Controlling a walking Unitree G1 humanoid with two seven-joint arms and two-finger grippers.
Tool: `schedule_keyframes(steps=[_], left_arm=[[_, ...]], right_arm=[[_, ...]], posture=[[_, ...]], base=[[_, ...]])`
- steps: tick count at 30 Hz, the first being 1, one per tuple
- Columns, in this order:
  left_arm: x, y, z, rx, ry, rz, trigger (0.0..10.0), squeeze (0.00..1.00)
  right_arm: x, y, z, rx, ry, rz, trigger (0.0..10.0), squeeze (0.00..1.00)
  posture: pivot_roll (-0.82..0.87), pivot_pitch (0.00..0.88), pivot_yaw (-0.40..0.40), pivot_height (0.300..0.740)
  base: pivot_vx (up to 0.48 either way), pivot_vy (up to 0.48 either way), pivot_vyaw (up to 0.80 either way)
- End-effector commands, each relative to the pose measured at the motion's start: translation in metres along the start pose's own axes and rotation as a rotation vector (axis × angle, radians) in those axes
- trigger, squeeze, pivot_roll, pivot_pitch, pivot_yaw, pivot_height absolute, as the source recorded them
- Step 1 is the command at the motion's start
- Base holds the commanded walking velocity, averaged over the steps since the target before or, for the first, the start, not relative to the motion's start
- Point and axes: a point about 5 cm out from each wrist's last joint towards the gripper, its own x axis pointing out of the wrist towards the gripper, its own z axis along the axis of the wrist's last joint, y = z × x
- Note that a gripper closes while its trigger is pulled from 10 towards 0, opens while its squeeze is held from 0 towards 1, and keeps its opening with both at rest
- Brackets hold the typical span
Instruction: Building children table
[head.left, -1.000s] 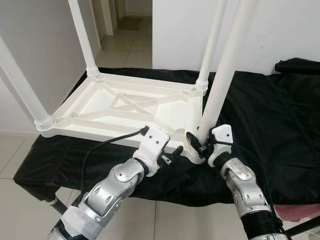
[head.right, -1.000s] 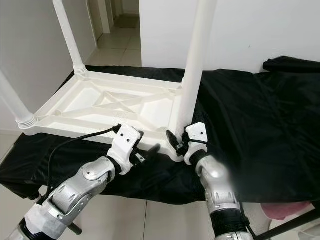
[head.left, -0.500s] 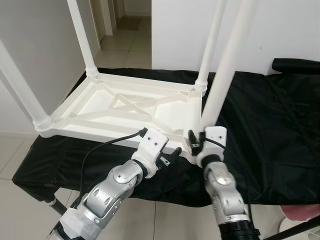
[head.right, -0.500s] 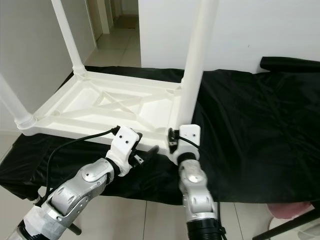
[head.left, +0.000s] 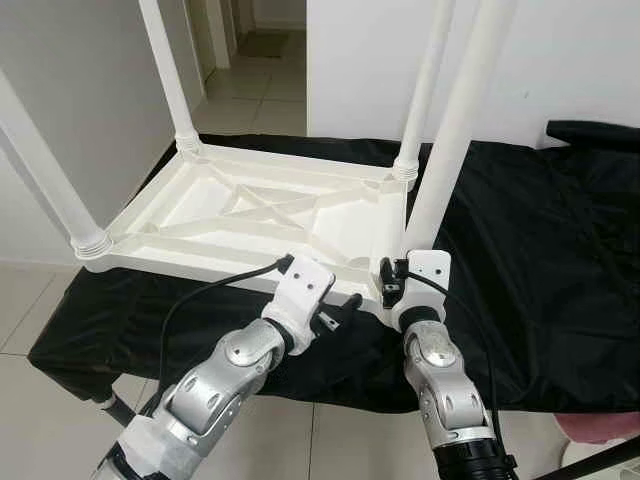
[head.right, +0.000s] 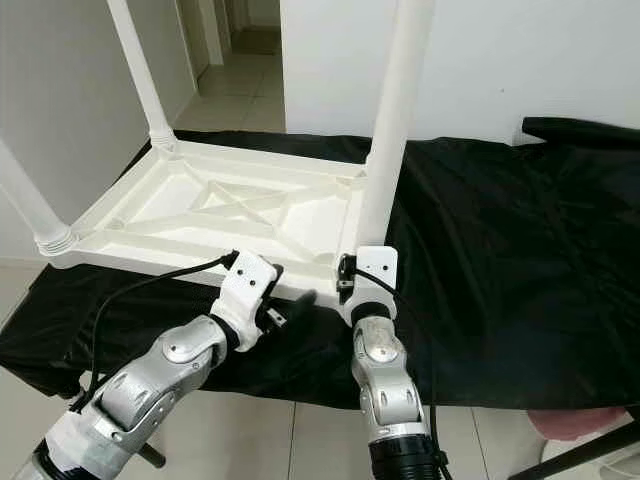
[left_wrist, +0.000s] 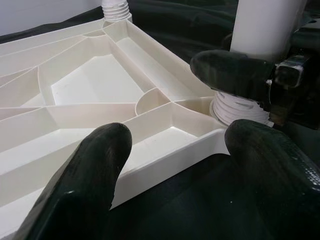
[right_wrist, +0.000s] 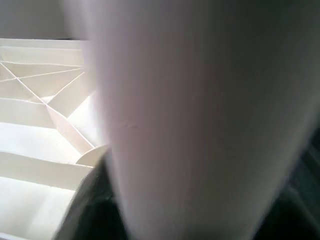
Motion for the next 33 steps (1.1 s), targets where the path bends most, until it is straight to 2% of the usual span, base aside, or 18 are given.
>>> schedule_keyframes(steps=[1,6,10,11,12,13,14,16,20,21,23,29,30,31,32,33], left_arm=[[-0.002,-0.005,-0.001,0.009,0.012,-0.139,10.0,0.0],[-0.002,-0.006,-0.001,0.01,0.01,-0.14,10.0,0.0],[-0.002,-0.008,-0.001,0.007,0.01,-0.142,10.0,0.0],[-0.002,-0.009,-0.001,0.005,0.011,-0.143,10.0,0.0],[-0.002,-0.009,-0.001,0.005,0.011,-0.143,10.0,0.0],[-0.002,-0.009,-0.002,0.004,0.011,-0.144,10.0,0.0],[-0.002,-0.009,-0.002,0.004,0.011,-0.144,10.0,0.0],[-0.002,-0.008,-0.002,0.004,0.012,-0.144,10.0,0.0],[-0.002,-0.008,-0.001,0.003,0.012,-0.143,10.0,0.0],[-0.002,-0.008,-0.001,0.003,0.011,-0.145,10.0,0.0],[-0.002,-0.008,-0.001,0.003,0.011,-0.145,10.0,0.0],[-0.001,-0.01,-0.001,0.003,0.008,-0.162,10.0,0.0],[0.0,-0.011,-0.001,0.006,0.009,-0.165,10.0,0.0],[0.0,-0.011,-0.001,0.006,0.009,-0.165,10.0,0.0],[0.0,-0.011,-0.001,0.006,0.008,-0.167,10.0,0.0],[0.0,-0.011,-0.001,0.006,0.008,-0.167,10.0,0.0]], right_arm=[[-0.003,0.01,-0.001,0.085,0.018,0.005,10.0,1.0],[-0.002,0.006,0.006,0.077,-0.021,0.06,10.0,1.0],[0.0,-0.007,0.009,0.029,-0.041,0.143,10.0,1.0],[0.001,-0.012,0.009,0.009,-0.044,0.177,10.0,0.16],[0.001,-0.012,0.009,0.009,-0.044,0.177,10.0,0.16],[0.002,-0.014,0.01,-0.003,-0.045,0.199,10.0,0.0],[0.002,-0.014,0.01,-0.003,-0.045,0.199,10.0,0.0],[0.006,-0.02,0.011,-0.035,-0.049,0.311,10.0,0.0],[0.007,-0.022,0.011,-0.056,-0.052,0.354,10.0,0.0],[0.009,-0.025,0.012,-0.089,-0.055,0.427,10.0,0.0],[0.009,-0.025,0.012,-0.089,-0.055,0.427,10.0,0.0],[0.02,-0.032,0.014,-0.199,-0.038,0.674,10.0,0.0],[0.021,-0.032,0.013,-0.206,-0.026,0.708,8.9,0.0],[0.021,-0.032,0.013,-0.206,-0.026,0.708,8.9,0.0],[0.022,-0.033,0.012,-0.214,-0.013,0.725,3.8,0.0],[0.022,-0.033,0.012,-0.214,-0.013,0.725,3.8,0.0]], posture=[[-0.01,0.0,0.044,0.74],[-0.01,0.0,0.04,0.74],[-0.01,0.0,0.039,0.74],[-0.01,0.0,0.038,0.74],[-0.01,0.0,0.038,0.74],[-0.02,0.0,0.039,0.74],[-0.02,0.0,0.039,0.74],[-0.02,0.0,0.038,0.74],[-0.02,0.0,0.038,0.74],[-0.02,0.0,0.042,0.74],[-0.02,0.0,0.042,0.74],[-0.03,0.0,0.049,0.74],[-0.04,0.0,0.056,0.74],[-0.04,0.0,0.056,0.74],[-0.04,0.0,0.057,0.74],[-0.04,0.0,0.057,0.74]], base=[[0.0,0.0,0.0],[0.0,0.0,0.0],[0.0,0.0,0.0],[0.0,0.0,0.0],[0.0,0.0,0.0],[0.0,0.0,0.0],[0.0,0.0,0.0],[0.0,0.0,0.0],[0.0,0.0,0.0],[0.0,0.0,0.0],[0.0,0.0,0.0],[0.0,0.0,0.0],[0.0,0.0,0.0],[0.0,0.0,0.0],[0.0,0.0,0.0],[0.0,0.0,0.0]])
